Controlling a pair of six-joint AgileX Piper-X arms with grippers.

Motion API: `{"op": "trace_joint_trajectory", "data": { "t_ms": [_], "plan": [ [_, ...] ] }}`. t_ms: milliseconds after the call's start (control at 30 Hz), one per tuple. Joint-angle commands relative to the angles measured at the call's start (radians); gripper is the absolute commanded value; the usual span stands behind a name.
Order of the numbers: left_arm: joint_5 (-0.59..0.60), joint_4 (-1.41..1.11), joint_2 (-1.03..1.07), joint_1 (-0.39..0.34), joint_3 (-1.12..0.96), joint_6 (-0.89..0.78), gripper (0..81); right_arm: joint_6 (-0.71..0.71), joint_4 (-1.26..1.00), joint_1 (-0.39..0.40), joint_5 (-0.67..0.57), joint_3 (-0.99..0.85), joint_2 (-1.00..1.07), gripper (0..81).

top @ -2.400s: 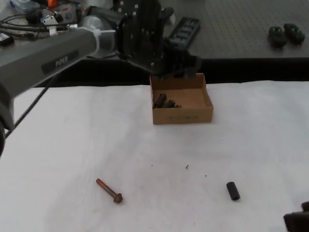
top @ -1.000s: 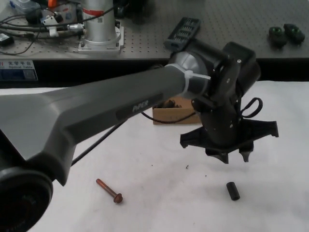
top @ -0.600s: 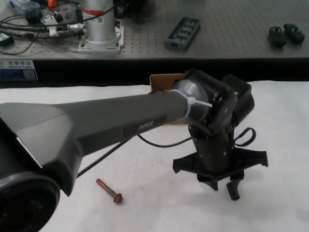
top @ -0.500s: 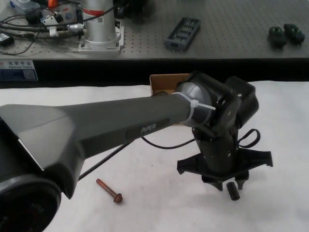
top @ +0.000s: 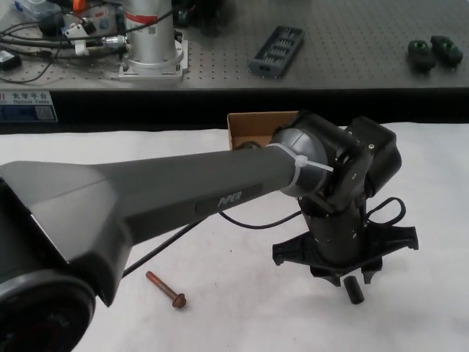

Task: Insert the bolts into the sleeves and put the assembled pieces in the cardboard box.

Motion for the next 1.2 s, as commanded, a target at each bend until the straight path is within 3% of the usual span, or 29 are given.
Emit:
{"op": "trace_joint_trajectory", "data": {
  "t_ms": [0, 233, 1167],
  "plan": [
    [-0.045, -0.014, 0.001, -0.003, -0.005, -0.019, 29.7, -0.007, -0.002, -0.007, 0.005, -0.010, -0.003, 29.5],
    [0.025, -0.021, 0.049, -0.021, -0.005, -0.019, 29.7, -0.007, 0.009, -0.007, 0.002, -0.010, -0.008, 29.5],
    [-0.008, 0.066, 0.075, -0.023, -0.005, -0.026, 29.7, -0.007, 0.005, -0.007, 0.001, -0.010, -0.058, 29.5]
  ]
}}
